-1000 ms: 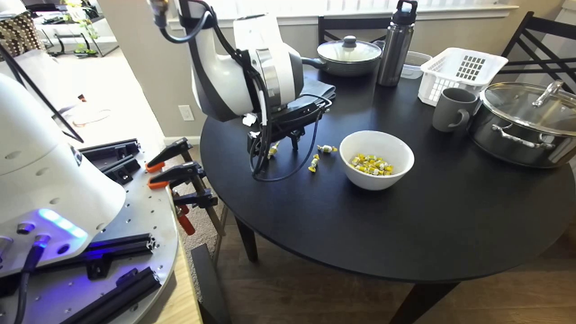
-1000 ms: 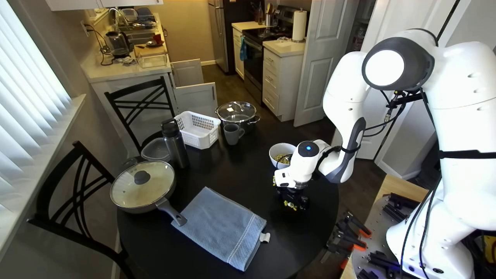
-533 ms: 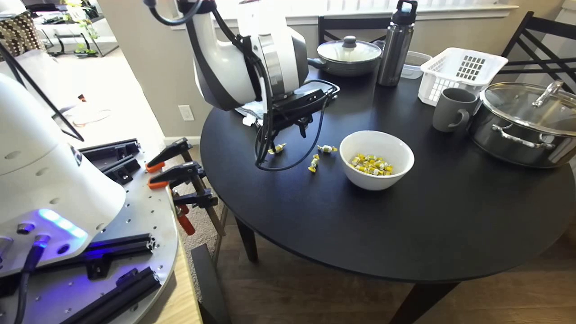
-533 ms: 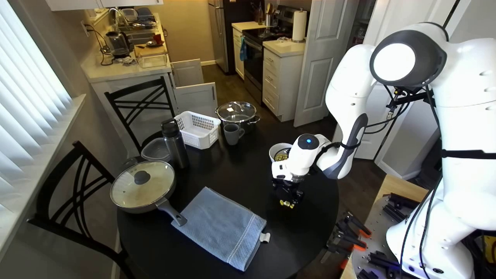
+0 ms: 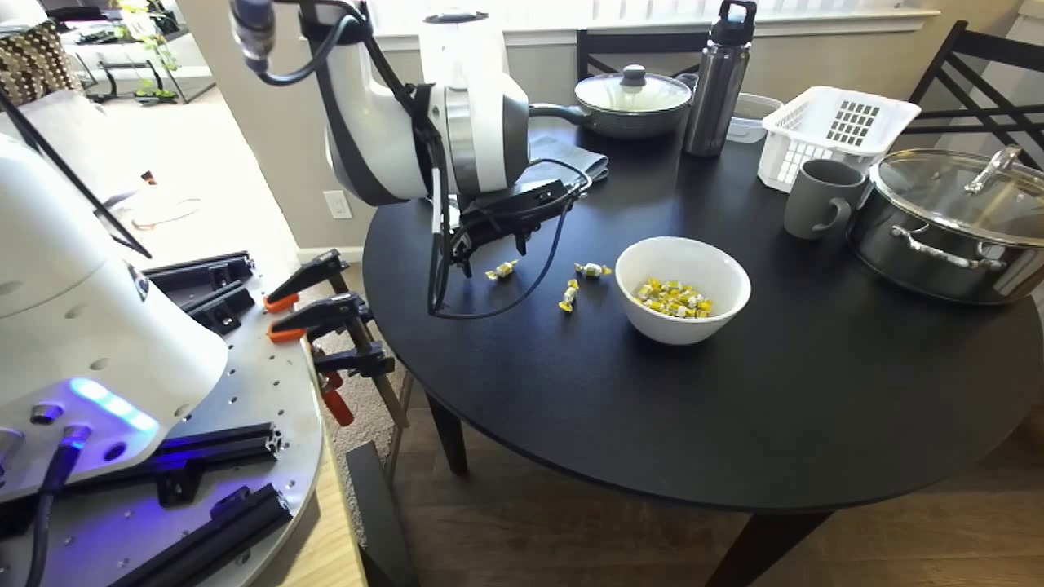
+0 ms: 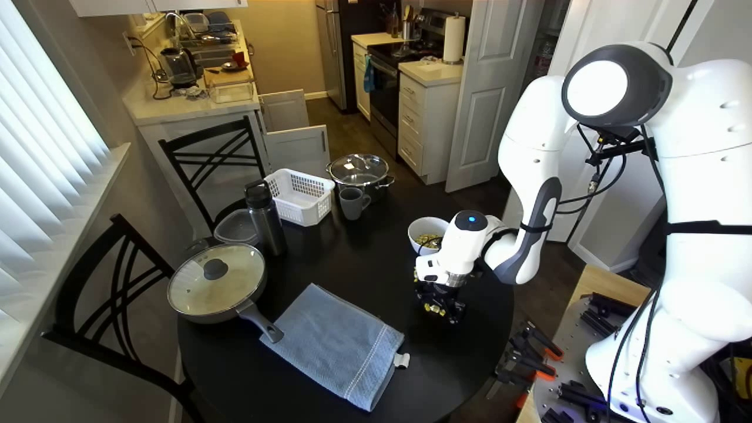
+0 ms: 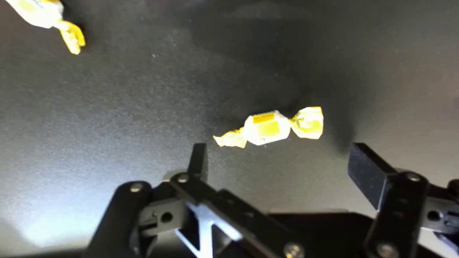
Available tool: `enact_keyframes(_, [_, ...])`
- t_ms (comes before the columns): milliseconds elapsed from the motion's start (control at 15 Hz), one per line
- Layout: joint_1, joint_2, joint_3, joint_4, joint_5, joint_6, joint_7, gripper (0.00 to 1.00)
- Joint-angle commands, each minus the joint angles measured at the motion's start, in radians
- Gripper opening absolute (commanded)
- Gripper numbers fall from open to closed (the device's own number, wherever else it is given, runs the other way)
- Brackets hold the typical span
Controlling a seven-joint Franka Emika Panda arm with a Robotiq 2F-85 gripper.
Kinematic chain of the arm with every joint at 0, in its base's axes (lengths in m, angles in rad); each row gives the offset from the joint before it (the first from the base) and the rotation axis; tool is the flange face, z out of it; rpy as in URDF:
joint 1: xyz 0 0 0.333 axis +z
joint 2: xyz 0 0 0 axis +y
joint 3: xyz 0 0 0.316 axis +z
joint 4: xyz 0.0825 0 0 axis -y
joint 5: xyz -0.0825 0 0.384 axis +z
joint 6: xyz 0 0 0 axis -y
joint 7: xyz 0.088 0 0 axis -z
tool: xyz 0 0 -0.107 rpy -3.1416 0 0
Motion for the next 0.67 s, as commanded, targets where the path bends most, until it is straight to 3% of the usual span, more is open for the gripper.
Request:
enact_keyframes(0, [-0.098, -0.005, 0.086, -0.026, 0.078, -0.056, -0.086, 1.00])
enact_keyframes(533, [-0.207, -0.019, 0.214, -0.012, 0.174, -0.186, -0.127, 0.99])
enact_keyframes(600, [-0.219, -0.019, 0.229, -0.011, 0.185, -0.201, -0.135, 0.76])
